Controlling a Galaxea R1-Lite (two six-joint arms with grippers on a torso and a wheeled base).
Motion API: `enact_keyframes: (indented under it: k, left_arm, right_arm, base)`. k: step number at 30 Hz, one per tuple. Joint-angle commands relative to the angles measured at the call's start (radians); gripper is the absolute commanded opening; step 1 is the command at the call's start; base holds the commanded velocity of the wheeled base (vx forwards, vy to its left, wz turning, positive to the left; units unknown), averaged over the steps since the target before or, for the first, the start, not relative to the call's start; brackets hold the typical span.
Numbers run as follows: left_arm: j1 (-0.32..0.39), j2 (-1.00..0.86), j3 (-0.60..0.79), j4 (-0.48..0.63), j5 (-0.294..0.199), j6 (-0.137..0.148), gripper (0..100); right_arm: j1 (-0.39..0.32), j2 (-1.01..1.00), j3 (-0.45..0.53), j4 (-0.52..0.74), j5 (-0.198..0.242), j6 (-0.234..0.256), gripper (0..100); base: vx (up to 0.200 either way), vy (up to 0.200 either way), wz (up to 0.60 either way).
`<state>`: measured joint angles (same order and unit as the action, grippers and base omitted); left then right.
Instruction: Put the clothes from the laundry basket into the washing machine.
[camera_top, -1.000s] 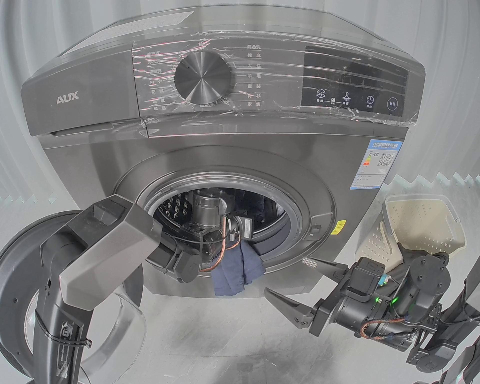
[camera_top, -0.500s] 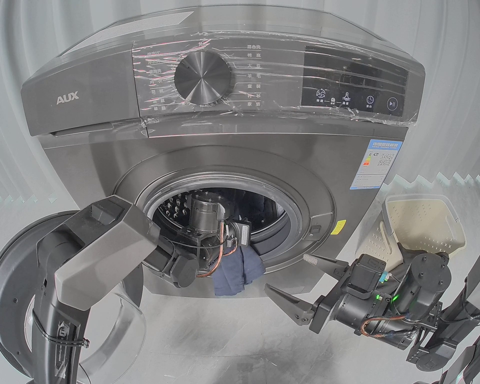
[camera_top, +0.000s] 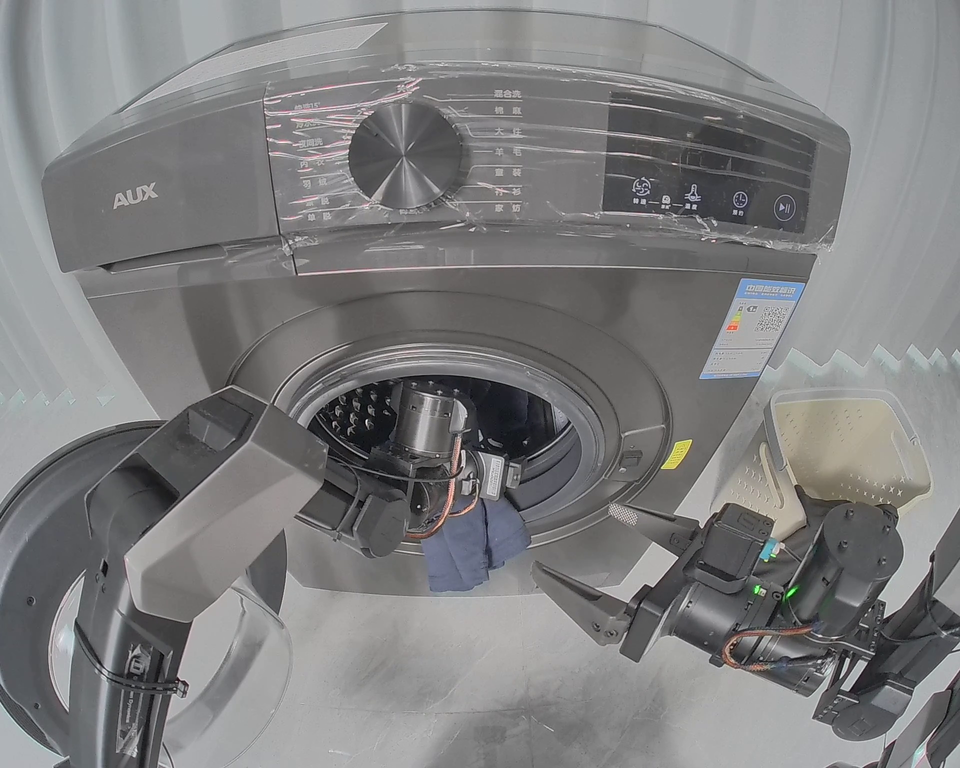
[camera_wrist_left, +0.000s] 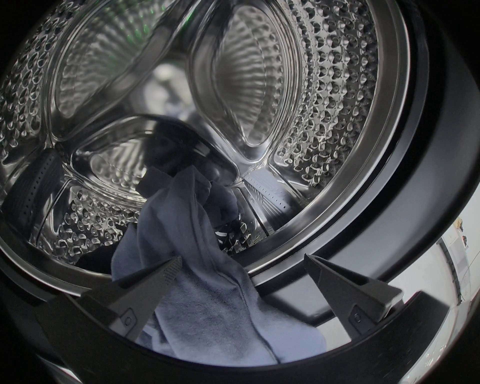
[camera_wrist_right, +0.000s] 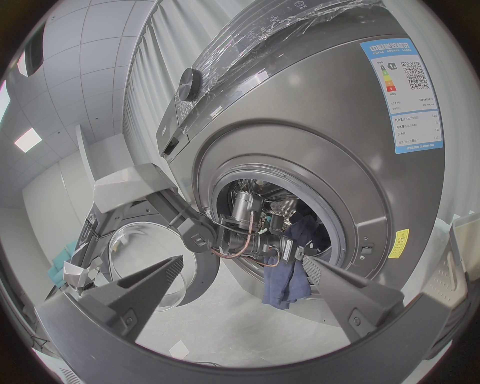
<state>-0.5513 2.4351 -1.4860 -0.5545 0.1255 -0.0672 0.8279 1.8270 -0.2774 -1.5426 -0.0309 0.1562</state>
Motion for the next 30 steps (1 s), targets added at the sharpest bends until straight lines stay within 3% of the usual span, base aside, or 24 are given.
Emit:
enact_keyframes:
  k: [1, 2, 3, 13, 16, 21, 30]
  left_arm:
    - [0.010, 0.084, -0.048, -0.001, 0.003, 0.001, 100]
    - [0.011, 0.091, -0.048, -0.001, 0.006, 0.001, 100]
    - [0.013, 0.096, -0.048, 0.001, 0.016, 0.004, 0]
    - [0.030, 0.081, -0.065, -0.007, 0.036, 0.007, 0]
    - [0.030, 0.048, -0.112, -0.015, 0.032, -0.008, 0]
    - [0.030, 0.047, -0.192, -0.056, 0.042, -0.065, 0]
    - [0.037, 0.145, -0.343, -0.163, 0.063, -0.057, 0]
  right_arm:
    - [0.002, -0.002, 0.000, -0.001, 0.000, 0.000, 100]
    - [0.000, -0.002, 0.000, -0.001, 0.000, 0.000, 100]
    - [0.000, -0.002, 0.000, -0.001, 0.000, 0.000, 100]
    - [0.005, 0.001, -0.006, -0.001, 0.000, 0.000, 100]
    - [0.005, 0.001, -0.006, -0.001, 0.000, 0.000, 100]
    - [0.005, 0.001, -0.008, -0.001, 0.000, 0.000, 100]
    - [0.000, 0.000, -0.014, -0.001, -0.001, 0.000, 100]
  base:
    - [0.000, 0.000, 0.00]
    - [0.000, 0.000, 0.00]
    - [0.000, 0.000, 0.00]
    - [0.000, 0.000, 0.00]
    - [0.000, 0.000, 0.00]
    - [0.000, 0.000, 0.00]
    - [0.000, 0.000, 0.00]
